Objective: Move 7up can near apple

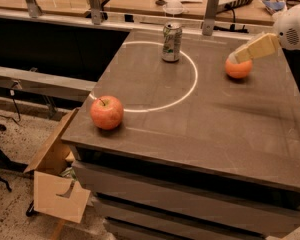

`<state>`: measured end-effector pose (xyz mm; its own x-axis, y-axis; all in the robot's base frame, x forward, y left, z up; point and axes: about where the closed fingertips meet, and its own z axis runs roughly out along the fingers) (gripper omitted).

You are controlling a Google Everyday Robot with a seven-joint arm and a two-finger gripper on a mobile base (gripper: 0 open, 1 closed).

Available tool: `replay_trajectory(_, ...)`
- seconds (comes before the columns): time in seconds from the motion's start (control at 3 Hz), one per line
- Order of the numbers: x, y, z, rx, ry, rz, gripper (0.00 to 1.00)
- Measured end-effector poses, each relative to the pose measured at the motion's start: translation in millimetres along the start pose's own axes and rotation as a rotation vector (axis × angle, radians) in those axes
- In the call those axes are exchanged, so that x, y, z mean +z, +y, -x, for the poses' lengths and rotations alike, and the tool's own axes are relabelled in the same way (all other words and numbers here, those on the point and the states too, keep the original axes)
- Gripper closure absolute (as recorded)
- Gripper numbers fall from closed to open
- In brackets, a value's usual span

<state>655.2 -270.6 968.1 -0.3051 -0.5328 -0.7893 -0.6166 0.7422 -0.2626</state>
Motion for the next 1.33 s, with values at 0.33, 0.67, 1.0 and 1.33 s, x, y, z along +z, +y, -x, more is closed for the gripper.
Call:
replay_trajectory(0.33, 4.4, -1.2, 2.3, 0.009, -0.017, 0.0, 0.0)
replay_trajectory(0.67, 27.7, 4.3, 14.6, 0.056, -0.104, 0.017, 0.0)
replay_trajectory(1.0, 68.2, 7.7, 35.7, 0.102, -0.205, 0.057, 0.0)
replay_trajectory(1.33, 94.7, 9.4, 51.1, 0.108, -0.25, 0.062, 0.0)
